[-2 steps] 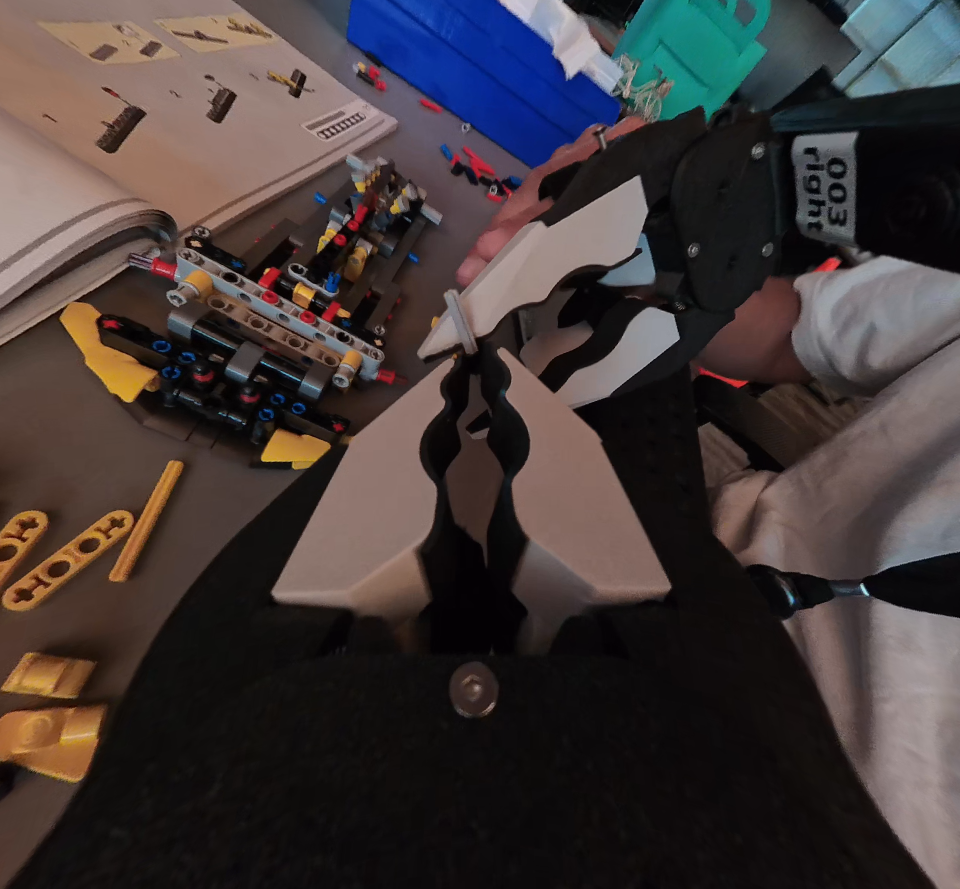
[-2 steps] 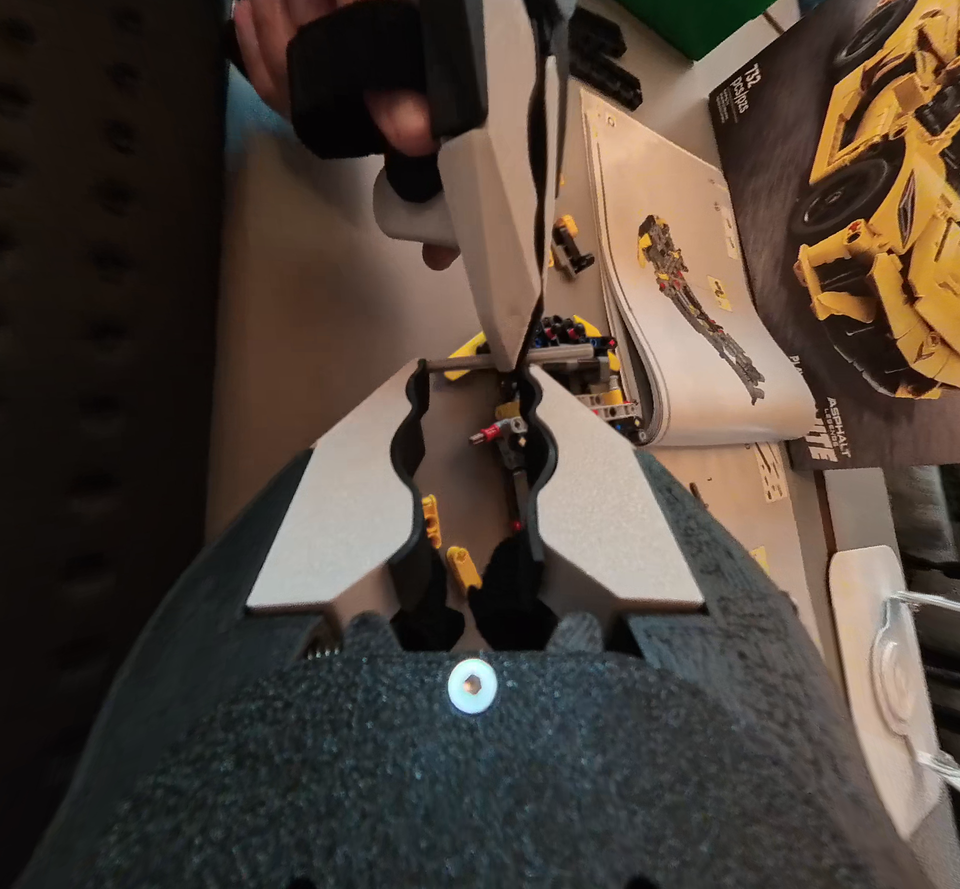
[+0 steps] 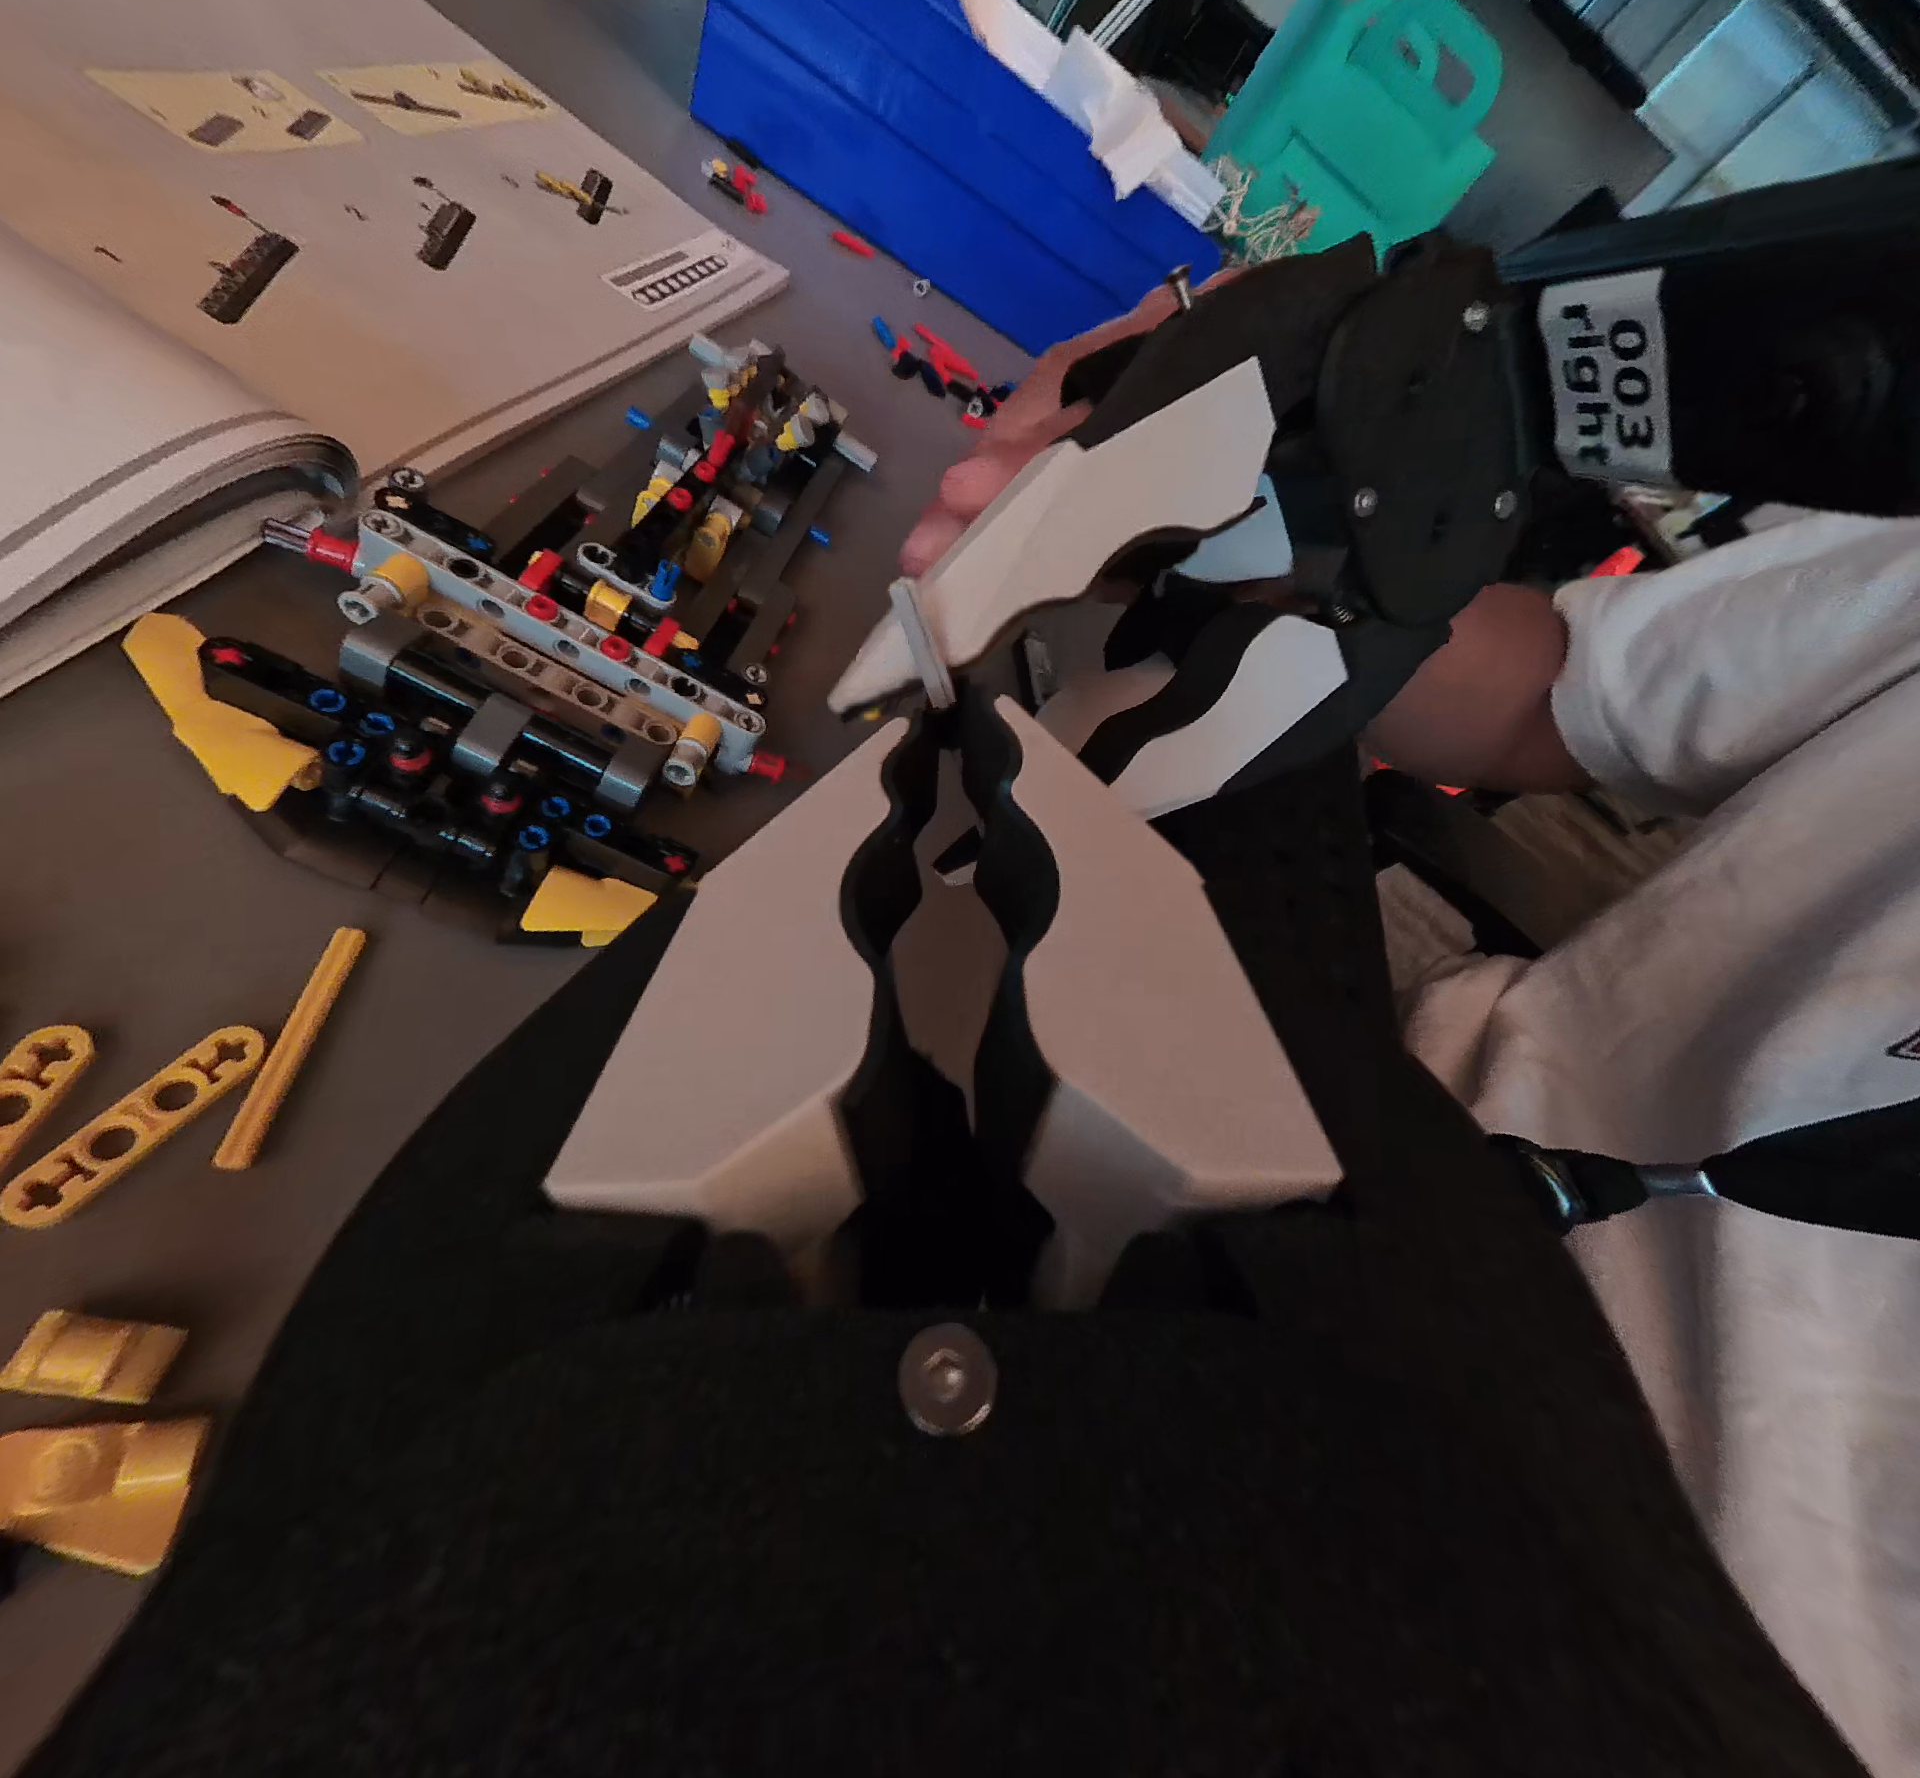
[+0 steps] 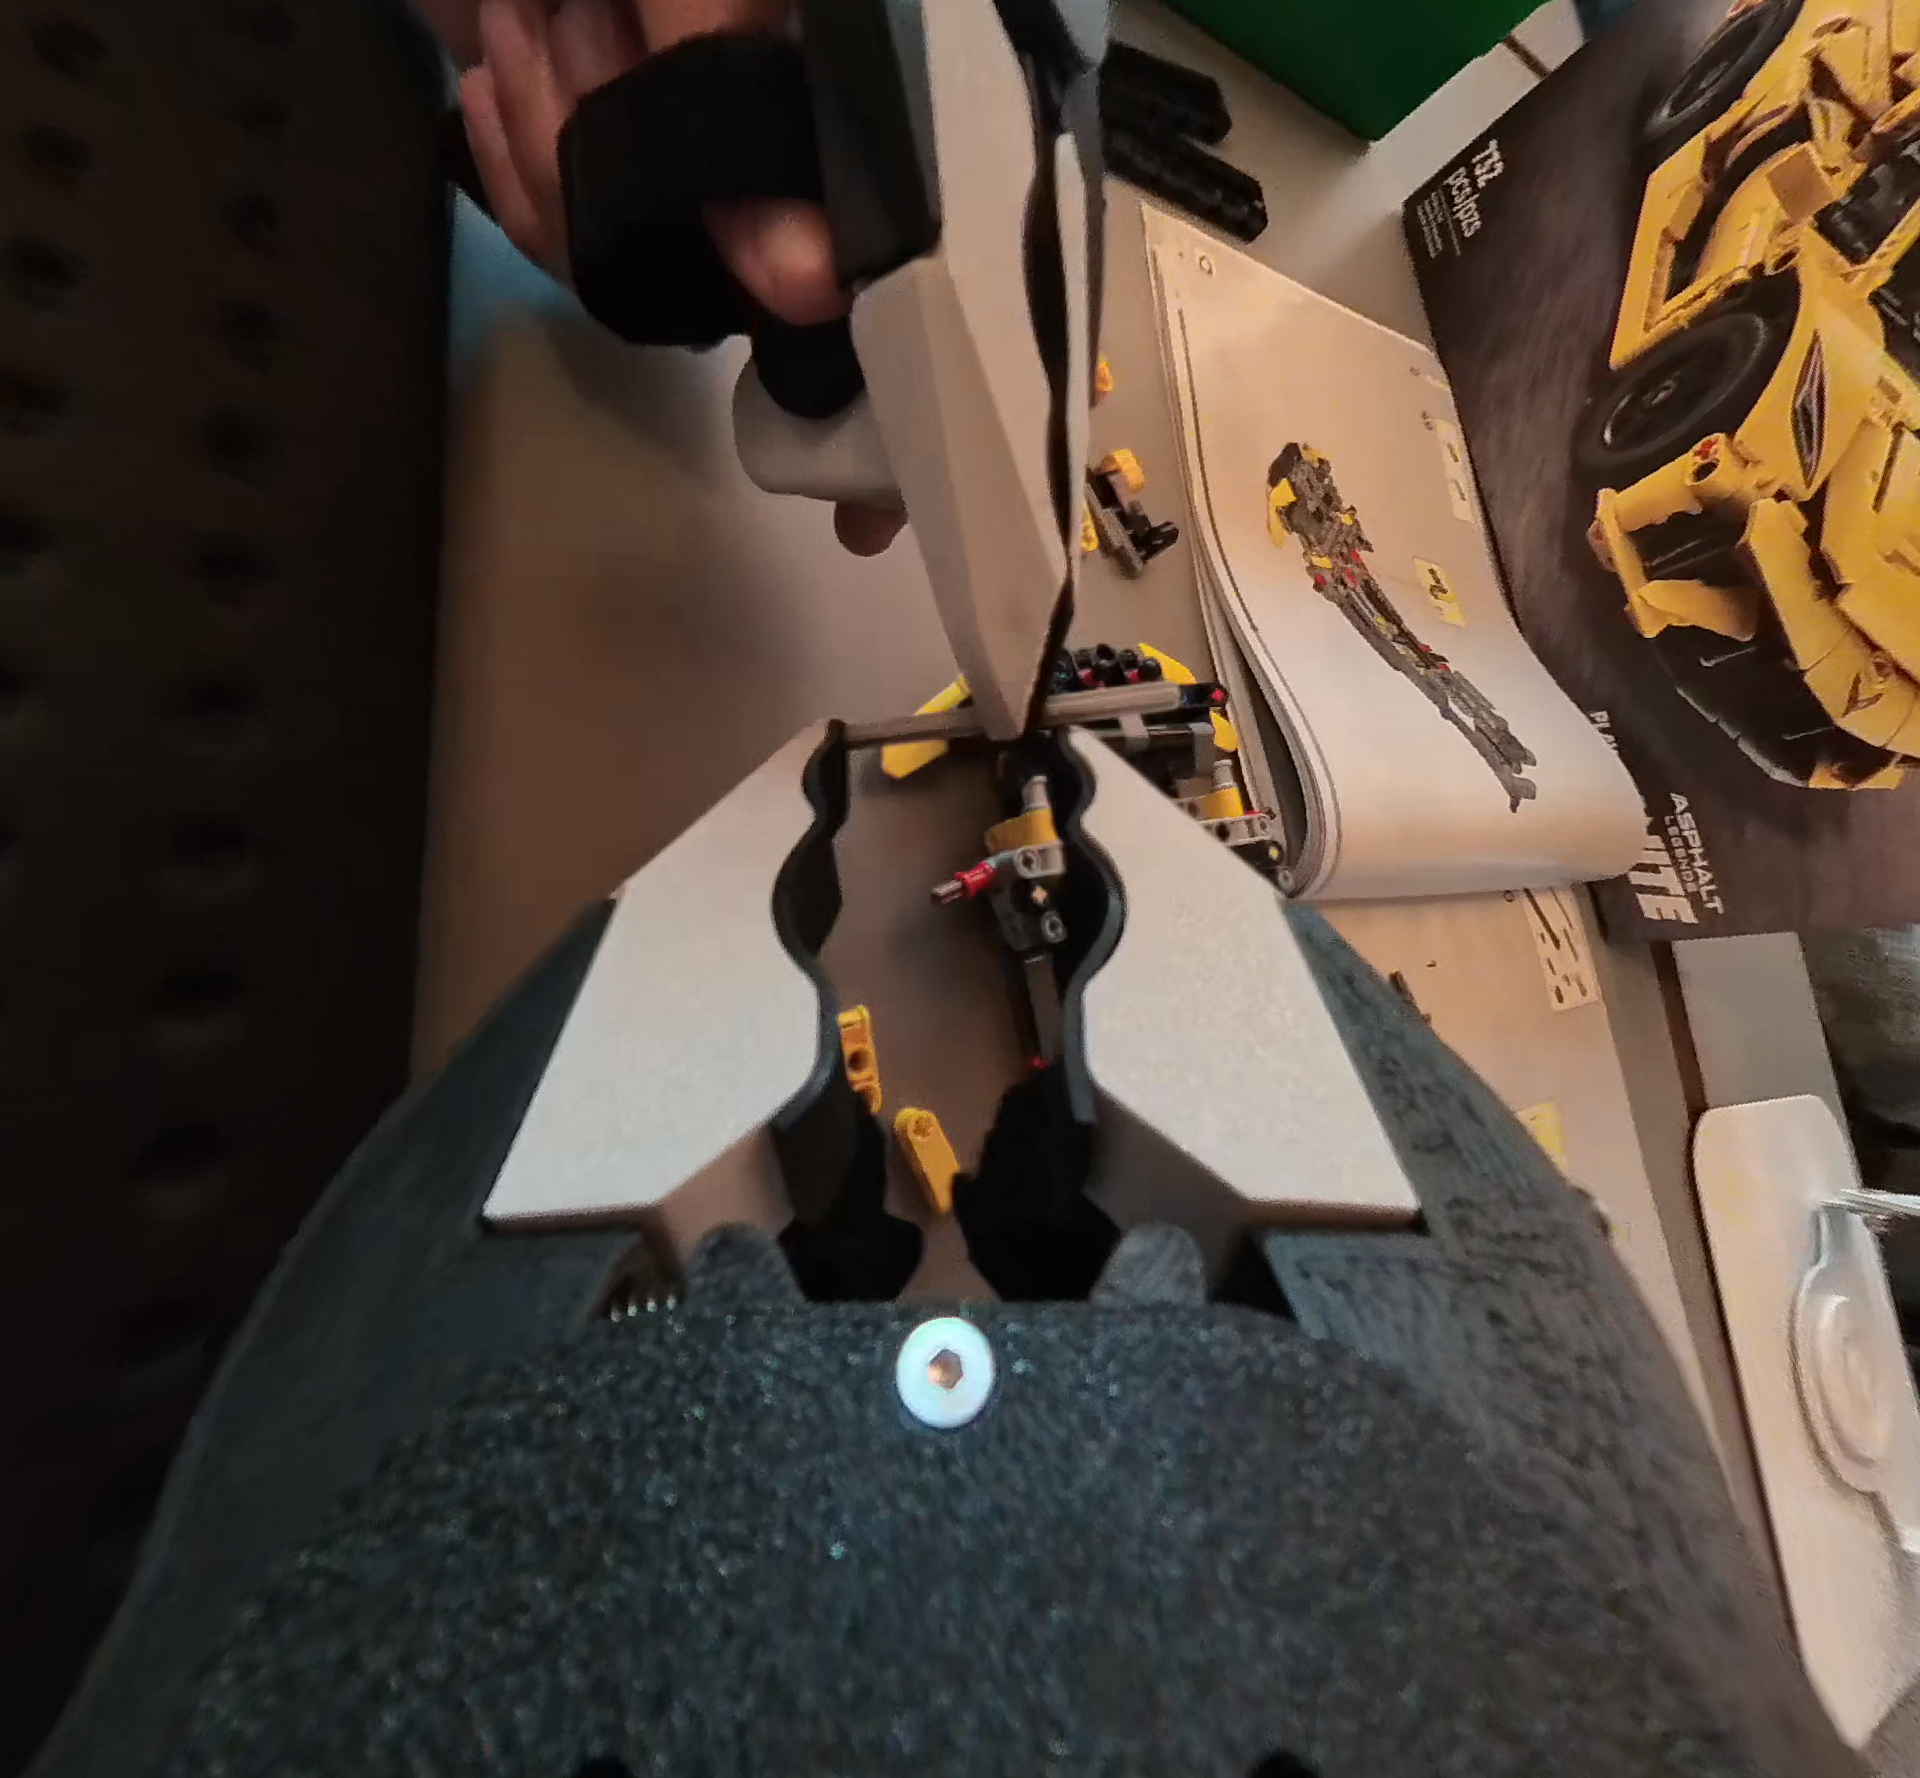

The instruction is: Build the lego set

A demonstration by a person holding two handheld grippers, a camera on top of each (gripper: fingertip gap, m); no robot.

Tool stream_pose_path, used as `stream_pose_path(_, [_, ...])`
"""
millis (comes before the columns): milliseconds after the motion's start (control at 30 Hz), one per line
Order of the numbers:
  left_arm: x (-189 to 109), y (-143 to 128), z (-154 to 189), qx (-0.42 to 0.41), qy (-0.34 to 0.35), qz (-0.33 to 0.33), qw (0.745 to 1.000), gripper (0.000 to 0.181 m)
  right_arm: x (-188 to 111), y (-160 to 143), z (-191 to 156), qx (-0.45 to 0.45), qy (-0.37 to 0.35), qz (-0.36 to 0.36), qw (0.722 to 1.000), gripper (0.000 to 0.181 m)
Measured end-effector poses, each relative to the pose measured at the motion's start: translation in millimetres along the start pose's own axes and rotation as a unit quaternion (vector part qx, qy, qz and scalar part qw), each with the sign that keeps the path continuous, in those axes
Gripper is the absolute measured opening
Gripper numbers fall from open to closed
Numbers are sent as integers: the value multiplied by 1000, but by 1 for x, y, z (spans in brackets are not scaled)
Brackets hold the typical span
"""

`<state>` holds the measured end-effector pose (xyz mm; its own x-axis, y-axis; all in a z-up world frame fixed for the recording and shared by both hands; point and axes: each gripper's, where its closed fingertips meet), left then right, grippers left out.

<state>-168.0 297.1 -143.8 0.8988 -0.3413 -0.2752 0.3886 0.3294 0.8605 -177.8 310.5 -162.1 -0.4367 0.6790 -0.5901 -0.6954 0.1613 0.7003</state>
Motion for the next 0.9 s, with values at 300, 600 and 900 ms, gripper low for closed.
stream_pose_path(300, [-12,35,0,-60,-51,81,994,4,-35,12,37,154,-8,97,983,56])
stream_pose_path(600, [10,111,-19,-156,-5,194,968,4,-104,-19,88,373,-66,211,901,46])
stream_pose_path(900, [91,144,-34,-179,5,238,955,4,-109,-69,117,417,-176,212,866,52])
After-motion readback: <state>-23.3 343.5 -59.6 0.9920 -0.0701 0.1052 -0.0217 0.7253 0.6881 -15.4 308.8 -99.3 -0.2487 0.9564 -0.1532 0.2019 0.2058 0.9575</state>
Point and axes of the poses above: each gripper's, where its closed fingertips meet, x out along the fingers, y out of its top, z = x × y across the jaws, and after that the axes turned 6 degrees about x, right-handed
